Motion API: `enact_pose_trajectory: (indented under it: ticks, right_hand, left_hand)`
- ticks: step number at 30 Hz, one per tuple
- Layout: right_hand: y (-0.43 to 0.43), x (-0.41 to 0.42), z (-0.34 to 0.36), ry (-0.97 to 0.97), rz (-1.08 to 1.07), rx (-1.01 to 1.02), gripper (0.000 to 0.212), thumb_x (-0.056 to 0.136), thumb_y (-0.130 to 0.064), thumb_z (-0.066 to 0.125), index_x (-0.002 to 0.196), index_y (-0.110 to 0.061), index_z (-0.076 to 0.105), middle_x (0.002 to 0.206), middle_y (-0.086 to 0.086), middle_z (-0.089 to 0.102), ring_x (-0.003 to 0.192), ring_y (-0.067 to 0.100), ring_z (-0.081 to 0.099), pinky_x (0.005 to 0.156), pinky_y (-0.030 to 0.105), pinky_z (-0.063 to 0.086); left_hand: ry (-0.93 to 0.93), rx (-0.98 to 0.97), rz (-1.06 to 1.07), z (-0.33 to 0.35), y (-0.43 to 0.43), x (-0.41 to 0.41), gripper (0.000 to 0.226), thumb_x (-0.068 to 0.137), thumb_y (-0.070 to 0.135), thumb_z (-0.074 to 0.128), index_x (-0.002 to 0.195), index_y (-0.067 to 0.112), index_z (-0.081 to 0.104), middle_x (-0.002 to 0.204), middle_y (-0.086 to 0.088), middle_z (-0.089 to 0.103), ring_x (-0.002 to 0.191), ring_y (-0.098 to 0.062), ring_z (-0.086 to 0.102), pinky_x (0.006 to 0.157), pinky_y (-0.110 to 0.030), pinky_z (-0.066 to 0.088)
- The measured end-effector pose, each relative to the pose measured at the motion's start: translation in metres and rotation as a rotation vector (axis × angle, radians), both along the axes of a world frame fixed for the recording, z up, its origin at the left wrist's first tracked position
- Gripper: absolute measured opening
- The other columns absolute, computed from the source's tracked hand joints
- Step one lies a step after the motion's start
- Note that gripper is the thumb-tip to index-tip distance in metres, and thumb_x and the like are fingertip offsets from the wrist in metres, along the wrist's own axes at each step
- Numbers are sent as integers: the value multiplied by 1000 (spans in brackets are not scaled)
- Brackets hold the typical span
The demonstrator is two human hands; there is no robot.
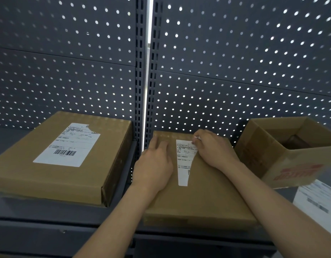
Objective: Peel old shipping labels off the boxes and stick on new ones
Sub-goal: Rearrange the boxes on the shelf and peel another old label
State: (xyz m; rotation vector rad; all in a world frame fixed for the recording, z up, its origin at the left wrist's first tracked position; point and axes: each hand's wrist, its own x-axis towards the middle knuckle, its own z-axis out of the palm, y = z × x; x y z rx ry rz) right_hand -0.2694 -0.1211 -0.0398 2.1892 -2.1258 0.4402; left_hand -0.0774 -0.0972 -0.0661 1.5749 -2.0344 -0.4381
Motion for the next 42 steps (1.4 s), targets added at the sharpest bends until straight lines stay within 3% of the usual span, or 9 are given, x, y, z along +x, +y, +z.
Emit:
enact_pose_trajectory:
  ticks: [3,6,14,18,24,29,34,38,42]
  right_hand:
    - [1,-3,1,-157,16,-9,19,99,-34,48,104,-22,62,104,-7,63,89,10,55,62,21,32]
    - [3,0,4,-116,38,-18,18,97,-38,54,102,-23,64,99,-10,60,87,7,53,59,11,25]
    - [8,5,6,41,61,-13,22,104,-36,36,104,-26,55,104,-11,56,81,10,53,55,21,25]
    - [7,5,5,29,82,-6,18,104,-33,36,101,-27,53,104,-12,55,79,10,56,55,19,28]
    - [5,-6,2,-152,95,-1,18,101,-35,42,101,-29,59,101,-16,59,89,4,56,64,15,32]
    - [1,-12,-1,-217,32,-7,33,85,-61,53,102,-35,63,96,-14,60,91,7,57,78,32,47]
    - [3,-6,4,-90,72,-9,15,92,-48,57,91,-35,65,90,-16,59,85,5,55,74,33,50]
    - [8,-2,6,-15,136,-30,17,99,-39,49,96,-30,64,93,-16,55,82,4,50,62,20,34]
    - [14,1,10,-112,163,-29,18,99,-37,50,96,-29,65,93,-16,58,75,-4,48,60,9,29]
  left_hand:
    - [0,4,1,-1,-1,0,42,101,27,33,142,26,39,161,3,16,125,-29,49,92,-43,48]
    - [1,4,-5,-1,-1,0,42,101,27,33,142,27,39,161,3,15,125,-28,49,91,-44,49]
    - [4,11,1,-1,-1,-1,43,100,26,34,143,28,38,161,4,15,126,-28,48,94,-43,47]
    - [10,11,0,1,-1,-1,43,100,24,35,142,27,39,161,3,16,126,-27,48,93,-42,47]
    - [22,13,-11,-1,-1,1,43,100,25,34,142,28,39,161,4,15,126,-28,48,95,-45,47]
    - [36,14,-5,-1,-1,0,42,100,26,35,142,30,40,161,5,14,127,-27,48,96,-44,47]
    - [30,21,-6,-2,-2,1,42,101,27,34,143,29,39,162,4,13,128,-27,46,98,-44,46]
    - [19,24,-3,0,-2,0,42,101,27,33,143,29,39,162,3,13,128,-27,47,97,-44,47]
    - [9,29,-1,1,0,-1,42,100,28,34,143,28,38,162,2,13,128,-28,47,97,-45,47]
